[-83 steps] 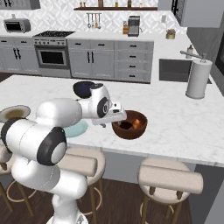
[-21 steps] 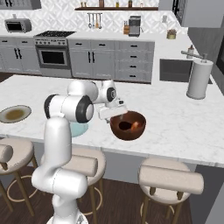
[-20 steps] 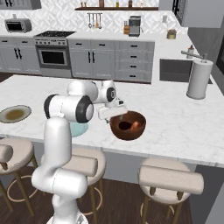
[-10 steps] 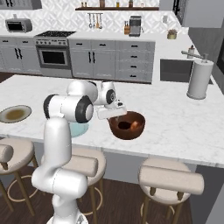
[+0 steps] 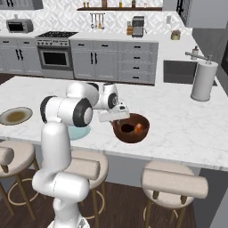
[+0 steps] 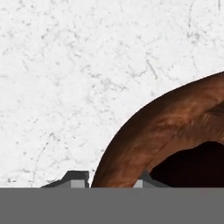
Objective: Pick the chicken drumstick and avocado from their plates and place them in the bowl. Then put the bowl in the fridge.
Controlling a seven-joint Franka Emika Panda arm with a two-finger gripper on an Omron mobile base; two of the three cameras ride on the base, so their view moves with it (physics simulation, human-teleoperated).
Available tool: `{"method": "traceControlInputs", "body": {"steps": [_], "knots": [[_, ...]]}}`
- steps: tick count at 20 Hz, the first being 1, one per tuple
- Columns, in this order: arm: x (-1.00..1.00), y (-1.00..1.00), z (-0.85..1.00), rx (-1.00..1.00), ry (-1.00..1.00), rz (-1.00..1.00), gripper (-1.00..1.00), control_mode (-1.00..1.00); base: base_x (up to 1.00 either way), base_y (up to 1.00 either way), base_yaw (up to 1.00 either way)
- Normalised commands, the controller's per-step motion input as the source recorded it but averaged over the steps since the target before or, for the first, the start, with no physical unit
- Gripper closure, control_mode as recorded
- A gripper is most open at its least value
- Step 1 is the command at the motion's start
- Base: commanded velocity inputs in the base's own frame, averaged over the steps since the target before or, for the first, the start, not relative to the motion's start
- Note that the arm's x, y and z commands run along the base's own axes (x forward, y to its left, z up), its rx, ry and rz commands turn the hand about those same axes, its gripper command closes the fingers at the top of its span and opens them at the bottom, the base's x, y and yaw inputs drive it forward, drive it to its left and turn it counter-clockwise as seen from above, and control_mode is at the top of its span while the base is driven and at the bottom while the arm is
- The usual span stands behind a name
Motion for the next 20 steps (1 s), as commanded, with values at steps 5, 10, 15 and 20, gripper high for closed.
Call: {"method": "traceControlInputs", "body": {"steps": [5, 10, 15, 20], "knots": [[-0.67, -0.07, 0.54, 0.1, -0.08, 0.0, 1.0, -1.0, 0.0, 0.0, 0.0], [-0.59, 0.22, 0.96, 0.01, -0.12, 0.07, 1.0, -1.0, 0.0, 0.0, 0.0], [-0.75, 0.46, 0.87, -0.01, -0.06, 0.3, 1.0, -1.0, 0.0, 0.0, 0.0], [-0.69, 0.52, 0.47, -0.03, 0.0, 0.54, 1.0, -1.0, 0.0, 0.0, 0.0]]}}
